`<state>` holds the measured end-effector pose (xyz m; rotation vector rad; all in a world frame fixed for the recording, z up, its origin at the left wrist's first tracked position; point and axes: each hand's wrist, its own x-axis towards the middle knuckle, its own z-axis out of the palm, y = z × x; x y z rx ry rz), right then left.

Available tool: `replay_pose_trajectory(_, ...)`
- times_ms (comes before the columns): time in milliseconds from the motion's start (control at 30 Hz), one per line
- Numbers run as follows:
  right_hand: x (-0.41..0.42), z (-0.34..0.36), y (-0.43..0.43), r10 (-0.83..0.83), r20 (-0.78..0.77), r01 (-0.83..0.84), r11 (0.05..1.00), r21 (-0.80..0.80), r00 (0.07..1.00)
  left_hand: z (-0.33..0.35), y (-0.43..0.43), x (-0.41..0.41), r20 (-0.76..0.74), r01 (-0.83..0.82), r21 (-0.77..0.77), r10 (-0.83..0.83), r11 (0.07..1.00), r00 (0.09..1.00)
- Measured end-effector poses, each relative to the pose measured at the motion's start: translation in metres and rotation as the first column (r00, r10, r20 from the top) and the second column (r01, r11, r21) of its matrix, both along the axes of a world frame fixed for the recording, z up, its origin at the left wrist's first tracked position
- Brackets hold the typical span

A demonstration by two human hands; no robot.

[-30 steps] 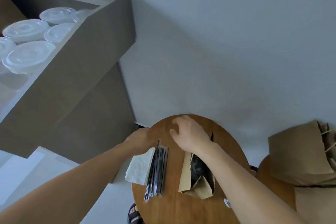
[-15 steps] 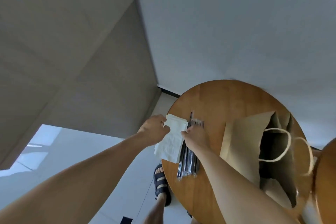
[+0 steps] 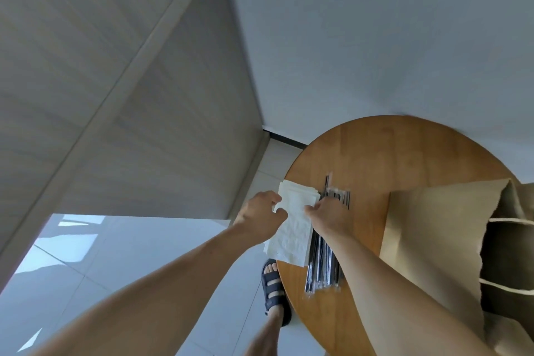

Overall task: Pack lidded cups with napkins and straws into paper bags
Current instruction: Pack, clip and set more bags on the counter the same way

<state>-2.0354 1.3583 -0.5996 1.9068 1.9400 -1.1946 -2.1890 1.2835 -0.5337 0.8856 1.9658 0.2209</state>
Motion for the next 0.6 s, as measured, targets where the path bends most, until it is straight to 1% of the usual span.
replay_pose_trajectory(133, -0.004, 0.000, 0.002, -0.003, 0.025, 0.003, 1.000, 0.006, 1.000, -0.002, 0.000, -0.004, -0.003, 0.010, -0.005, -0.010, 1.000, 1.000)
replay_pose_trajectory(233, -0.003, 0.006, -0.002, -0.008, -0.017, 0.009, 0.999, 0.045, 1.000, -0.002, 0.000, -0.004, -0.005, -0.011, 0.010, 0.011, 1.000, 1.000)
replay_pose_trajectory(300, -0.001, 0.017, -0.005, -0.013, -0.106, 0.022, 0.996, 0.082, 0.994, -0.002, 0.000, -0.002, 0.005, -0.053, 0.043, 0.053, 0.998, 0.999)
replay_pose_trajectory(367, 0.001, 0.028, -0.007, -0.043, -0.259, 0.063, 0.996, 0.070, 0.965, -0.001, 0.001, 0.000, 0.078, -0.139, 0.074, 0.133, 0.988, 0.988)
replay_pose_trajectory(400, 0.003, 0.034, -0.008, -0.081, -0.352, 0.097, 0.995, 0.028, 0.932, 0.000, 0.002, 0.001, 0.143, -0.193, 0.074, 0.181, 0.978, 0.973)
replay_pose_trajectory(433, 0.006, 0.039, -0.008, -0.147, -0.454, 0.141, 0.989, -0.048, 0.879, 0.002, 0.003, 0.002, 0.223, -0.247, 0.058, 0.229, 0.967, 0.947)
replay_pose_trajectory(500, 0.012, 0.049, -0.005, -0.327, -0.631, 0.207, 0.944, -0.259, 0.704, 0.003, 0.007, 0.004, 0.378, -0.316, -0.006, 0.295, 0.949, 0.878)
replay_pose_trajectory(533, 0.015, 0.053, -0.003, -0.409, -0.667, 0.221, 0.910, -0.351, 0.624, 0.003, 0.008, 0.005, 0.431, -0.326, -0.037, 0.310, 0.944, 0.848)
replay_pose_trajectory(600, 0.020, 0.059, 0.002, -0.514, -0.669, 0.241, 0.853, -0.462, 0.536, 0.003, 0.010, 0.008, 0.482, -0.349, -0.075, 0.340, 0.934, 0.807)
